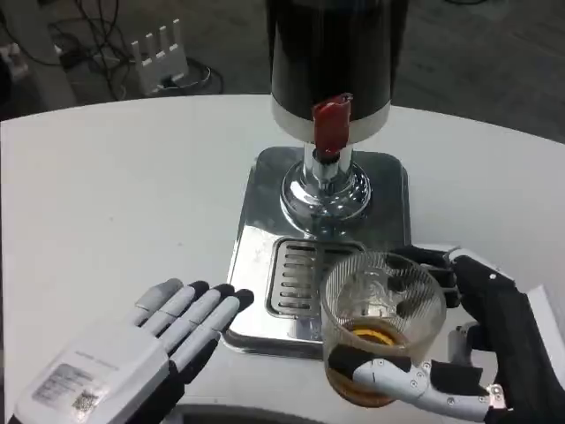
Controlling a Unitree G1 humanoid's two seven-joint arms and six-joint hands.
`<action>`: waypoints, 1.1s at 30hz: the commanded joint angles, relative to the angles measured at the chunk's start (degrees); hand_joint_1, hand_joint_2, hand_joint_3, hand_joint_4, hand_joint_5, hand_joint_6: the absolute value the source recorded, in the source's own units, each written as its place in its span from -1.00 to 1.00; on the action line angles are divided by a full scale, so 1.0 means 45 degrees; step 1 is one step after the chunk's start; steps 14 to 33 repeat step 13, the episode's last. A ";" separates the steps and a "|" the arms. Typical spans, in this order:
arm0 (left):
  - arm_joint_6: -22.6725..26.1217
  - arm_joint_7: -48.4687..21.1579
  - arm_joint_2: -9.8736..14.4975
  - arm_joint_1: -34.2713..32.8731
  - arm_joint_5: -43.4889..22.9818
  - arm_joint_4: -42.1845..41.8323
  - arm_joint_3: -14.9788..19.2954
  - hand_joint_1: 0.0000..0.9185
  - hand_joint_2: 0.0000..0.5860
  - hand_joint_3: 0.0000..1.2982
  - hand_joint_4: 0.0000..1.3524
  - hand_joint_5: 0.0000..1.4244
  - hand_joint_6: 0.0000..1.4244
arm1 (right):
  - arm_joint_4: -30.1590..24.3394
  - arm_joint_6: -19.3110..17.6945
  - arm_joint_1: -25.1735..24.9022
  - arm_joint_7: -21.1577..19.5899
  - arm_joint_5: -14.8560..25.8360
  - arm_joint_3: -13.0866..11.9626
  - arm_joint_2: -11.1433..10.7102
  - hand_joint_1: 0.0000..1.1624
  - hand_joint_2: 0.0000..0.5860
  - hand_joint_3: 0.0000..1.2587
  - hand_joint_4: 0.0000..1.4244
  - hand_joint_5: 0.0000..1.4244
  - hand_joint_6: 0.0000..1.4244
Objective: Grasp the cup under the faucet to collect the drink, then remove the cup.
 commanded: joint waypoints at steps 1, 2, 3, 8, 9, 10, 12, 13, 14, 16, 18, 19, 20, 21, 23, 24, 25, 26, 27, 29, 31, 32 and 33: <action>0.0333 -0.0121 -0.0110 0.0117 0.0106 -0.0415 -0.0177 -1.00 -0.74 -1.00 -1.00 -1.00 -1.00 | -0.0473 -0.0202 0.0199 0.0066 -0.0078 0.0011 0.0070 0.63 -0.84 0.49 0.50 0.71 1.00; 0.0391 -0.0142 -0.0121 0.0117 0.0107 -0.0492 -0.0199 -1.00 -0.74 -1.00 -1.00 -1.00 -1.00 | -0.0493 -0.0215 0.0227 0.0083 -0.0108 -0.0027 0.0042 0.63 -0.84 0.49 0.50 0.71 1.00; 0.0443 -0.0160 -0.0132 0.0121 0.0113 -0.0565 -0.0214 -1.00 -0.74 -1.00 -1.00 -1.00 -1.00 | -0.0548 -0.0194 0.0271 0.0140 -0.0077 -0.0077 0.0020 0.63 -0.83 0.49 0.50 0.71 1.00; 0.0755 -0.0311 -0.0182 0.0138 0.0116 -0.0954 -0.0277 -1.00 -0.74 -1.00 -1.00 -1.00 -1.00 | -0.0696 -0.0257 0.0464 0.0290 -0.0070 -0.0217 0.0004 0.63 -0.82 0.49 0.50 0.71 1.00; 0.0805 -0.0334 -0.0176 0.0137 0.0123 -0.1001 -0.0298 -1.00 -0.74 -1.00 -1.00 -1.00 -1.00 | -0.0714 -0.0264 0.0502 0.0298 -0.0065 -0.0235 0.0025 0.63 -0.82 0.49 0.50 0.71 1.00; 0.0860 -0.0375 -0.0164 0.0128 0.0129 -0.1052 -0.0327 -1.00 -0.74 -1.00 -1.00 -1.00 -1.00 | -0.0725 -0.0266 0.0523 0.0312 -0.0058 -0.0248 0.0041 0.63 -0.82 0.49 0.50 0.71 1.00; 0.0960 -0.0415 -0.0161 0.0107 0.0137 -0.1126 -0.0374 -1.00 -0.74 -1.00 -1.00 -1.00 -1.00 | -0.0760 -0.0250 0.0563 0.0341 -0.0089 -0.0255 0.0065 0.63 -0.83 0.49 0.50 0.71 1.00; 0.1008 -0.0441 -0.0156 0.0071 0.0127 -0.1150 -0.0393 -1.00 -0.74 -1.00 -1.00 -1.00 -1.00 | -0.0775 -0.0256 0.0579 0.0361 -0.0070 -0.0261 0.0068 0.63 -0.83 0.49 0.50 0.71 1.00; 0.1008 -0.0441 -0.0156 0.0071 0.0127 -0.1150 -0.0393 -1.00 -0.74 -1.00 -1.00 -1.00 -1.00 | -0.0775 -0.0256 0.0579 0.0361 -0.0070 -0.0261 0.0068 0.63 -0.83 0.49 0.50 0.71 1.00; 0.1008 -0.0441 -0.0156 0.0071 0.0127 -0.1150 -0.0393 -1.00 -0.74 -1.00 -1.00 -1.00 -1.00 | -0.0775 -0.0256 0.0579 0.0361 -0.0070 -0.0261 0.0068 0.63 -0.83 0.49 0.50 0.71 1.00; 0.1008 -0.0441 -0.0156 0.0071 0.0127 -0.1150 -0.0393 -1.00 -0.74 -1.00 -1.00 -1.00 -1.00 | -0.0775 -0.0256 0.0579 0.0361 -0.0070 -0.0261 0.0068 0.63 -0.83 0.49 0.50 0.71 1.00; 0.1008 -0.0441 -0.0156 0.0071 0.0127 -0.1150 -0.0393 -1.00 -0.74 -1.00 -1.00 -1.00 -1.00 | -0.0775 -0.0256 0.0579 0.0361 -0.0070 -0.0261 0.0068 0.63 -0.83 0.49 0.50 0.71 1.00; 0.1008 -0.0441 -0.0156 0.0071 0.0127 -0.1150 -0.0393 -1.00 -0.74 -1.00 -1.00 -1.00 -1.00 | -0.0775 -0.0256 0.0579 0.0361 -0.0070 -0.0261 0.0068 0.63 -0.83 0.49 0.50 0.71 1.00; 0.1008 -0.0441 -0.0156 0.0071 0.0127 -0.1150 -0.0393 -1.00 -0.74 -1.00 -1.00 -1.00 -1.00 | -0.0775 -0.0256 0.0579 0.0361 -0.0070 -0.0261 0.0068 0.63 -0.83 0.49 0.50 0.71 1.00; 0.1008 -0.0441 -0.0156 0.0071 0.0127 -0.1150 -0.0393 -1.00 -0.74 -1.00 -1.00 -1.00 -1.00 | -0.0775 -0.0256 0.0579 0.0361 -0.0070 -0.0261 0.0068 0.63 -0.83 0.49 0.50 0.71 1.00; 0.1008 -0.0441 -0.0156 0.0071 0.0127 -0.1150 -0.0393 -1.00 -0.74 -1.00 -1.00 -1.00 -1.00 | -0.0775 -0.0256 0.0579 0.0361 -0.0070 -0.0261 0.0068 0.63 -0.83 0.49 0.50 0.71 1.00; 0.1008 -0.0441 -0.0156 0.0071 0.0127 -0.1150 -0.0393 -1.00 -0.74 -1.00 -1.00 -1.00 -1.00 | -0.0775 -0.0256 0.0579 0.0361 -0.0070 -0.0261 0.0068 0.63 -0.83 0.49 0.50 0.71 1.00; 0.1008 -0.0441 -0.0156 0.0071 0.0127 -0.1150 -0.0393 -1.00 -0.74 -1.00 -1.00 -1.00 -1.00 | -0.0775 -0.0256 0.0579 0.0361 -0.0070 -0.0261 0.0068 0.63 -0.83 0.49 0.50 0.71 1.00; 0.1008 -0.0441 -0.0156 0.0071 0.0127 -0.1150 -0.0393 -1.00 -0.74 -1.00 -1.00 -1.00 -1.00 | -0.0775 -0.0256 0.0579 0.0361 -0.0070 -0.0261 0.0068 0.63 -0.83 0.49 0.50 0.71 1.00; 0.1008 -0.0441 -0.0156 0.0071 0.0127 -0.1150 -0.0393 -1.00 -0.74 -1.00 -1.00 -1.00 -1.00 | -0.0775 -0.0256 0.0579 0.0361 -0.0070 -0.0261 0.0068 0.63 -0.83 0.49 0.50 0.71 1.00; 0.1008 -0.0441 -0.0156 0.0071 0.0127 -0.1150 -0.0393 -1.00 -0.74 -1.00 -1.00 -1.00 -1.00 | -0.0775 -0.0256 0.0579 0.0361 -0.0070 -0.0261 0.0068 0.63 -0.83 0.49 0.50 0.71 1.00; 0.1008 -0.0441 -0.0156 0.0071 0.0127 -0.1150 -0.0393 -1.00 -0.74 -1.00 -1.00 -1.00 -1.00 | -0.0775 -0.0256 0.0579 0.0361 -0.0070 -0.0261 0.0068 0.63 -0.83 0.49 0.50 0.71 1.00; 0.1008 -0.0441 -0.0156 0.0071 0.0127 -0.1150 -0.0393 -1.00 -0.74 -1.00 -1.00 -1.00 -1.00 | -0.0775 -0.0256 0.0579 0.0361 -0.0070 -0.0261 0.0068 0.63 -0.83 0.49 0.50 0.71 1.00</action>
